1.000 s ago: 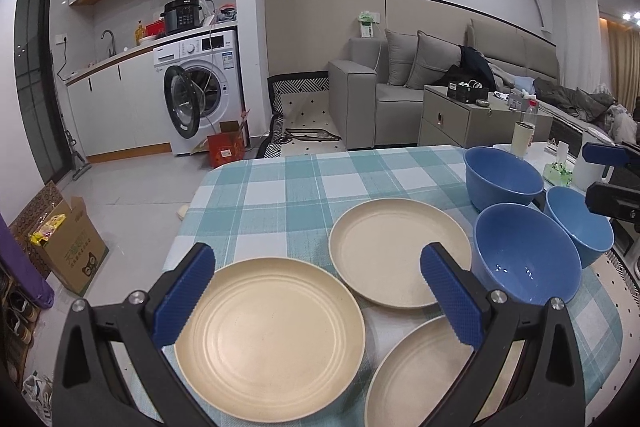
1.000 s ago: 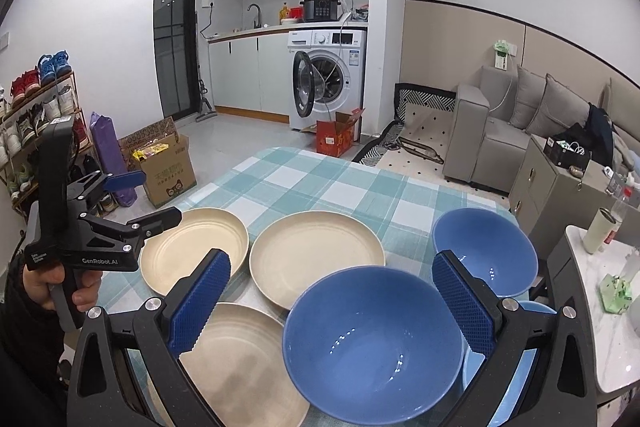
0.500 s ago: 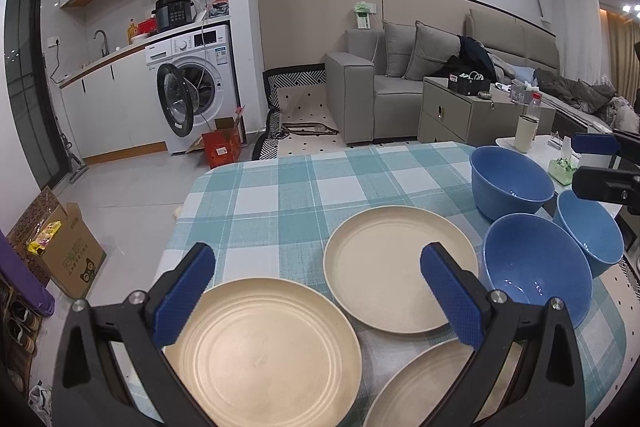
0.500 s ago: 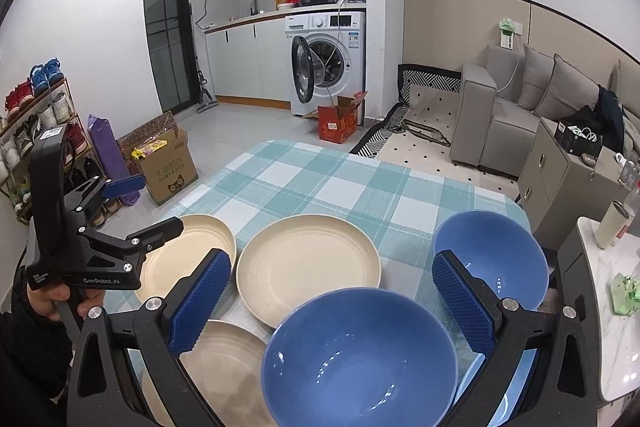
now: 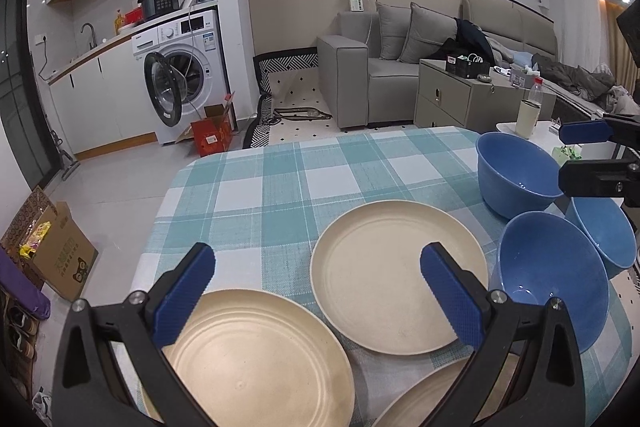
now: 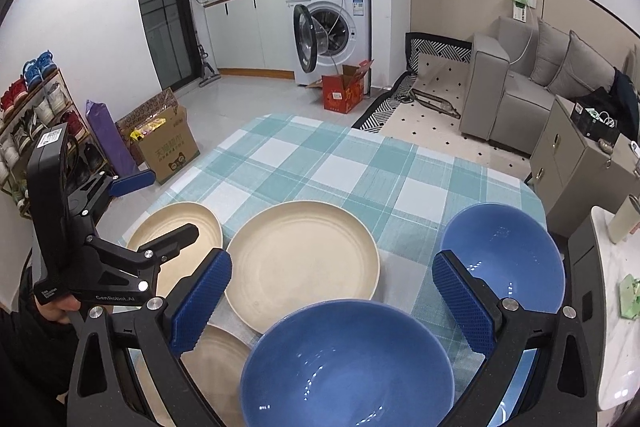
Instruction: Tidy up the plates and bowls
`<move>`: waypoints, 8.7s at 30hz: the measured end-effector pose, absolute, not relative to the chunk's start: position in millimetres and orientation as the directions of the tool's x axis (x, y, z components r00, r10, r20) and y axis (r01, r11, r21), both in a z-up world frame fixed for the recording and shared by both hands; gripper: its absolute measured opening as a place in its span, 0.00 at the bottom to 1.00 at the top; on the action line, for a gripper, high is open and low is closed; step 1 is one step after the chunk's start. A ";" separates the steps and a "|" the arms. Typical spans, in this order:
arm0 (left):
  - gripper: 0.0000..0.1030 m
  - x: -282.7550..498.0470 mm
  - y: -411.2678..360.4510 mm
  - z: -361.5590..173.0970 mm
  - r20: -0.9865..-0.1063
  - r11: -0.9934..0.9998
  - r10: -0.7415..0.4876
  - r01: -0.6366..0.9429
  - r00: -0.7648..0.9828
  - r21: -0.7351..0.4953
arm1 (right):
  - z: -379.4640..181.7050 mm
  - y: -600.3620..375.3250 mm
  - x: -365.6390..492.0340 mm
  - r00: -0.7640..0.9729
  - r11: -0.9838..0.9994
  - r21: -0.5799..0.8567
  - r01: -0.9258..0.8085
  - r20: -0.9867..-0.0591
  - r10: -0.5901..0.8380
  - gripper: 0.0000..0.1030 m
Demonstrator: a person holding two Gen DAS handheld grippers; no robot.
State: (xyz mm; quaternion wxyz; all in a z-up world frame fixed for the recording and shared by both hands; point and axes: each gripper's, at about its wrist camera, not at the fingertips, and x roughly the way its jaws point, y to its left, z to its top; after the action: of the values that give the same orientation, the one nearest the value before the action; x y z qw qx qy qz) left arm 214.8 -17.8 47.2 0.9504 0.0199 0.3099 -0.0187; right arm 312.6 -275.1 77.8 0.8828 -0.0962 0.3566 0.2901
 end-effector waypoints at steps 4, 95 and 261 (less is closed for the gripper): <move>1.00 225.0 -14.2 42.5 -0.604 0.999 -0.023 0.042 0.796 0.017 | 71.6 -268.5 326.4 0.564 0.815 0.025 -0.579 -0.710 0.422 1.00; 0.50 304.6 -19.9 -52.6 -0.864 0.991 -0.103 0.126 0.492 -0.046 | -60.9 -190.7 445.7 0.147 0.790 -0.024 -0.612 -0.986 0.084 0.68; 0.32 94.1 0.8 41.3 -0.648 0.999 -0.041 0.054 0.760 0.000 | 52.2 -226.0 211.4 0.539 0.795 -0.107 -0.596 -0.788 0.298 0.21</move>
State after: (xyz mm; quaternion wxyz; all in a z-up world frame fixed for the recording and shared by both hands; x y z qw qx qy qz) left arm 94.1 0.8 41.3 0.9382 0.0095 0.3451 -0.0255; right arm 211.4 -226.0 52.2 0.8574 -0.1851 0.4031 0.2608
